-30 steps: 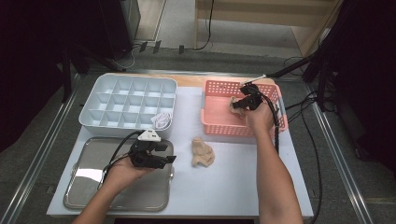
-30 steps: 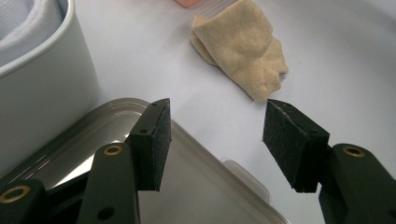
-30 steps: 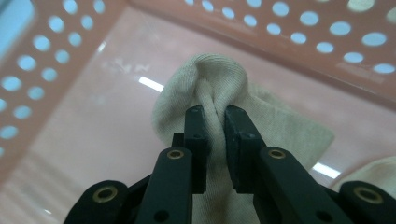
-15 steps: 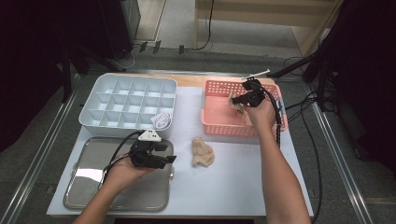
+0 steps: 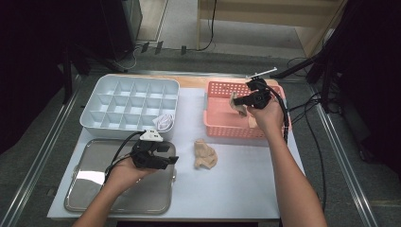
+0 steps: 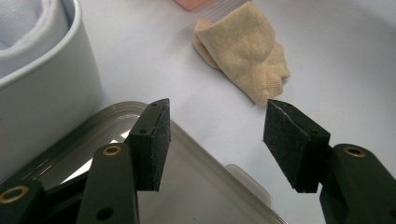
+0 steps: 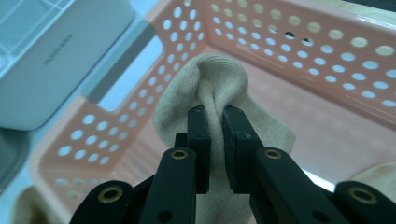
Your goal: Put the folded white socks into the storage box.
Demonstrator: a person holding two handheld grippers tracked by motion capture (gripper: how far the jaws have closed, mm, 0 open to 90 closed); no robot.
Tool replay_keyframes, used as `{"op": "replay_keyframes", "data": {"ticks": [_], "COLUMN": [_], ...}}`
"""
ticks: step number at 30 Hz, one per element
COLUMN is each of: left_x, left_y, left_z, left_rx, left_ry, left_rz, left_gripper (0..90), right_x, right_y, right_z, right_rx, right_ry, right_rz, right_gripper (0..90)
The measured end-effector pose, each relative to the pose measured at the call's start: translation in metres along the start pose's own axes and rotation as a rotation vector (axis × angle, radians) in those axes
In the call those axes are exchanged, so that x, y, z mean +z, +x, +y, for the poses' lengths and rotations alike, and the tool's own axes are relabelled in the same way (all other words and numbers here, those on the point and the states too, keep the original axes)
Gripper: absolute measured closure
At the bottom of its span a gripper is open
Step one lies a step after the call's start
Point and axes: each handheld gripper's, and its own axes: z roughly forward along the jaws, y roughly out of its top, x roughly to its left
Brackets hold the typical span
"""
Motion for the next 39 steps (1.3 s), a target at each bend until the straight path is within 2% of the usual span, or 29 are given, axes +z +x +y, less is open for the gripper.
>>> {"op": "replay_keyframes", "data": {"ticks": [9,15,27,31,32,39], "left_x": [0.002,0.003,0.007,0.007,0.007,0.005], "left_y": [0.004,0.004,0.006,0.007,0.008,0.011], "left_z": [0.004,0.006,0.009,0.01,0.011,0.012], "left_rx": [-0.005,0.002,-0.001,0.002,0.0,-0.002], "left_ry": [0.002,-0.007,0.011,0.009,0.005,0.002], "left_rz": [-0.008,-0.011,-0.018,-0.018,-0.019,-0.016], "left_gripper": [42.3,42.2,42.2,42.2,42.2,42.2], "right_x": [-0.022,-0.032,-0.054,-0.057,-0.058,-0.059], "right_y": [0.023,0.032,0.048,0.052,0.053,0.056], "right_z": [-0.004,-0.012,-0.033,-0.04,-0.042,-0.06], "right_rx": [-0.085,-0.112,-0.155,-0.165,-0.172,-0.136], "right_ry": [-0.035,-0.05,-0.079,-0.076,-0.073,-0.084], "right_rz": [0.046,0.055,0.083,0.088,0.076,0.113], "right_gripper": [83.4,83.4,83.3,82.9,82.8,82.9]}}
